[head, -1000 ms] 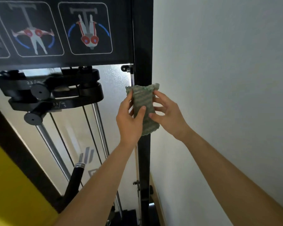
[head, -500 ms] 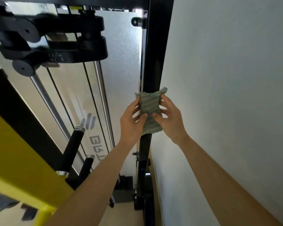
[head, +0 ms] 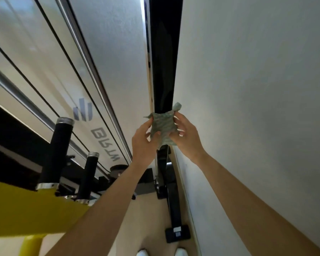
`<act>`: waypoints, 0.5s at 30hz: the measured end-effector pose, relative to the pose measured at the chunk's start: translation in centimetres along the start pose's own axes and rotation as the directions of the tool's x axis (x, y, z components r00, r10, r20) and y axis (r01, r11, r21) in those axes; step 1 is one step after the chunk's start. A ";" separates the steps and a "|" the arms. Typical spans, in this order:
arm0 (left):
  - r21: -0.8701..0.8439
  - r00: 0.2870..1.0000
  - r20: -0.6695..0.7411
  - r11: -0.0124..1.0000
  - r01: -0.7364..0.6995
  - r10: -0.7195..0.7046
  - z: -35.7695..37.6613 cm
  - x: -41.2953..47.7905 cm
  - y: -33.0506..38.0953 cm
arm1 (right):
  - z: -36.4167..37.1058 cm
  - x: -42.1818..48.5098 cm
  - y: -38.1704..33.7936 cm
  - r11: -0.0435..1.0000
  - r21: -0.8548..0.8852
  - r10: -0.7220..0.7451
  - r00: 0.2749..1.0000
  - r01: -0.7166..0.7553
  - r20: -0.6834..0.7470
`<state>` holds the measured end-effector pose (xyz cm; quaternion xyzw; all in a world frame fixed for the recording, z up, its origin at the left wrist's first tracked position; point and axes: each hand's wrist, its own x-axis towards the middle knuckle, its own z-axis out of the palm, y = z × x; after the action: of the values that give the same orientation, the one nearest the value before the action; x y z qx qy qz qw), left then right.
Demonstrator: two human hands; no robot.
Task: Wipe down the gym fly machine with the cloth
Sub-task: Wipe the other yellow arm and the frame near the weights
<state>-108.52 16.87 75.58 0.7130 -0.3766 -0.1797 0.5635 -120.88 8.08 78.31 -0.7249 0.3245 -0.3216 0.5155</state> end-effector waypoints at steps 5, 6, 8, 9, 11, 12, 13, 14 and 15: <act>0.124 0.997 0.028 0.990 0.074 -0.078 1.8 -1.6 -5.6 | 1.6 -0.8 6.2 0.993 -0.084 0.084 0.996 -0.081 0.027; 0.128 0.995 0.027 0.988 0.089 -0.093 2.2 -1.8 -6.6 | 1.9 -0.9 7.4 0.989 -0.115 0.096 0.995 -0.091 0.035; 0.111 0.991 0.025 0.986 0.128 -0.131 3.1 -2.2 -8.5 | 2.5 -1.3 9.7 0.988 -0.116 0.108 0.993 -0.101 0.052; 0.097 0.988 0.029 0.984 0.147 -0.150 3.5 -2.4 -9.4 | 2.8 -1.6 10.9 0.988 -0.101 0.120 0.991 -0.114 0.058; 0.072 0.983 0.036 0.982 0.175 -0.178 4.4 -2.9 -11.3 | 3.3 -2.1 13.3 0.987 -0.078 0.144 0.988 -0.139 0.061; 0.061 0.980 0.039 0.980 0.190 -0.193 4.8 -3.1 -12.2 | 3.6 -2.3 14.5 0.986 -0.067 0.156 0.986 -0.152 0.062; 0.047 0.977 0.041 0.977 0.206 -0.208 5.1 -3.4 -13.2 | 4.0 -2.6 15.7 0.984 -0.056 0.170 0.984 -0.167 0.061; 0.029 0.974 0.044 0.975 0.219 -0.220 5.5 -3.7 -14.2 | 4.5 -2.9 16.9 0.982 -0.045 0.186 0.981 -0.183 0.058; 0.007 0.972 0.046 0.973 0.230 -0.230 6.0 -4.0 -15.3 | 4.9 -3.1 18.2 0.979 -0.032 0.204 0.977 -0.202 0.061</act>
<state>-110.07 17.08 58.74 0.7478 -0.3046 -0.2602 0.5294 -121.26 8.54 59.18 -0.7046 0.3842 -0.2396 0.5463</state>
